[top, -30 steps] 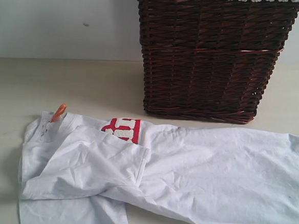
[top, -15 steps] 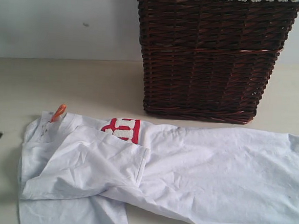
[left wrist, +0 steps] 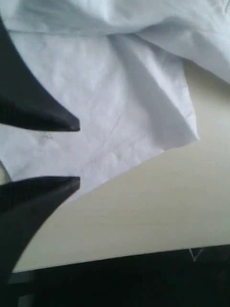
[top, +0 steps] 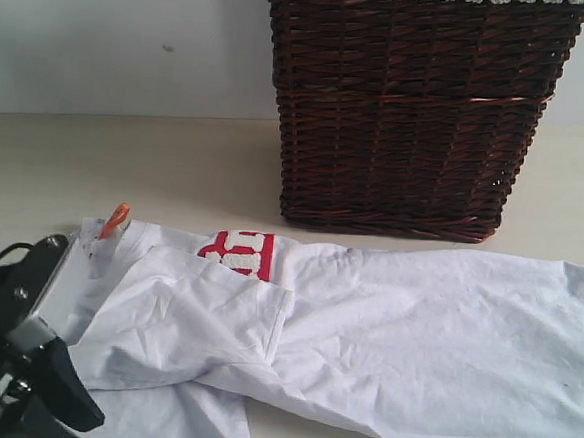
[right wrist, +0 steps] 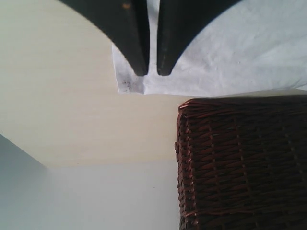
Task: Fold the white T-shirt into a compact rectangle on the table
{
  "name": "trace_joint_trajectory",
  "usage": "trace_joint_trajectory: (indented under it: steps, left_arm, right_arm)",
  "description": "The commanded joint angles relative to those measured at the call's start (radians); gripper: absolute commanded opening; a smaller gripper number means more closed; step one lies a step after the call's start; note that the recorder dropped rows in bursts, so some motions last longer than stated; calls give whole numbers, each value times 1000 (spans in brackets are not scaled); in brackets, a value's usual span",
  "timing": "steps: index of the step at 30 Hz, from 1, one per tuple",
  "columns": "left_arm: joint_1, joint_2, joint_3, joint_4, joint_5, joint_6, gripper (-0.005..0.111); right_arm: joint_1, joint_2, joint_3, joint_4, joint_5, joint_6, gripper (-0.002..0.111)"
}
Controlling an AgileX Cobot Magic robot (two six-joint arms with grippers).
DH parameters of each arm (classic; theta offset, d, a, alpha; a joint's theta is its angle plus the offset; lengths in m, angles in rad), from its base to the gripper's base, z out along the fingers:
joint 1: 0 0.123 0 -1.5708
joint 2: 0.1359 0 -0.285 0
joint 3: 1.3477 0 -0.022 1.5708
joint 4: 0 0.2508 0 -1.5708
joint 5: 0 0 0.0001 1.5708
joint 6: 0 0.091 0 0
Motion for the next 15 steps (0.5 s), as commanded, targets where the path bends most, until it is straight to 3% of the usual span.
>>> trace_joint_trajectory:
  steps: [1, 6, 11, 15]
  left_arm:
    - [-69, 21, 28, -33, -51, 209, 57]
    - [-145, 81, 39, 6, -123, 205, 61]
    - [-185, 155, 39, 79, -220, 205, 56]
    - [-198, 188, 39, 92, -222, 205, 56]
  right_arm:
    - [3, -6, 5, 1, -11, -5, 7]
    - [3, -6, 5, 1, -11, -3, 7]
    - [3, -6, 5, 1, -11, -3, 7]
    - [3, -6, 5, 1, -11, -3, 7]
